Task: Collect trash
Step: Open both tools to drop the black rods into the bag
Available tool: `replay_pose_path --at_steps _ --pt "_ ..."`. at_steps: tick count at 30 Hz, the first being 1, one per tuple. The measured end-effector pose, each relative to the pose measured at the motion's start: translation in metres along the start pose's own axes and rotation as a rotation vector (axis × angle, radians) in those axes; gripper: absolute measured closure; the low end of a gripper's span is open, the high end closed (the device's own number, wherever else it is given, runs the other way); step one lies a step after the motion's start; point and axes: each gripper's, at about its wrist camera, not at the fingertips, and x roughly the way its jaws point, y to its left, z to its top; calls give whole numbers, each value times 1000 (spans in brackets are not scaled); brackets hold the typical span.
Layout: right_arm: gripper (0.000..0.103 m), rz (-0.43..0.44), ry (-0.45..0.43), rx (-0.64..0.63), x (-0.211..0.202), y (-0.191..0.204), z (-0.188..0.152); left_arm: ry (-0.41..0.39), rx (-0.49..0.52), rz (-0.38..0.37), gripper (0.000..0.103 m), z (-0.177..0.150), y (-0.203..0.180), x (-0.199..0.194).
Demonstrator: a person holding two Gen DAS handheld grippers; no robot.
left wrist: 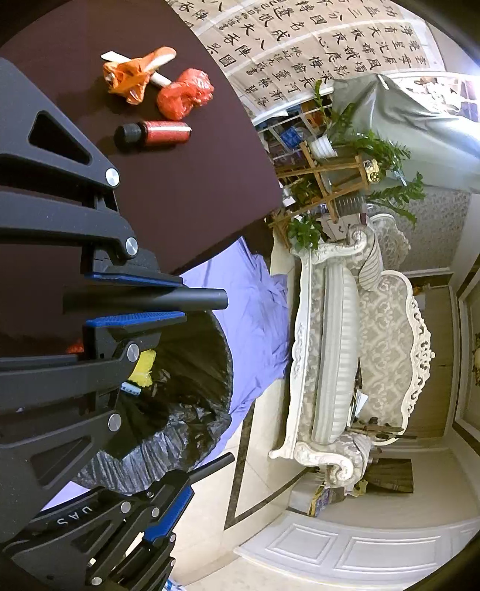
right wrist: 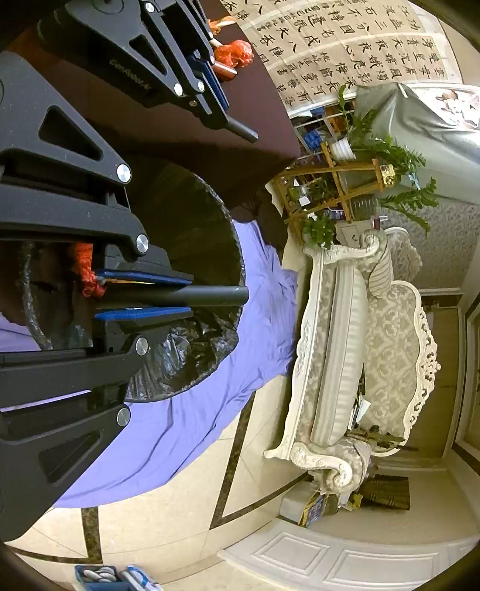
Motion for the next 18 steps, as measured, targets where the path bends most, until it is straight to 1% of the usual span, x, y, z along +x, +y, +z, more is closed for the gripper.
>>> replay_pose_path --at_steps 6,7,8,10,12,14,18 --pt "90 2 13 18 9 -6 0 17 -7 7 88 3 0 10" --pt "89 6 18 25 11 -7 0 22 -9 6 82 2 0 12" --pt "87 8 21 29 11 -6 -2 24 -12 7 72 2 1 12" --pt "82 4 23 34 12 -6 -3 26 -24 9 60 2 3 13" --pt "80 1 23 37 12 -6 -3 21 -33 9 58 2 5 11" --pt "79 0 24 35 12 -6 -3 18 -32 18 49 1 7 10" --pt "78 3 25 35 12 -6 -3 20 -54 31 43 -1 16 5"
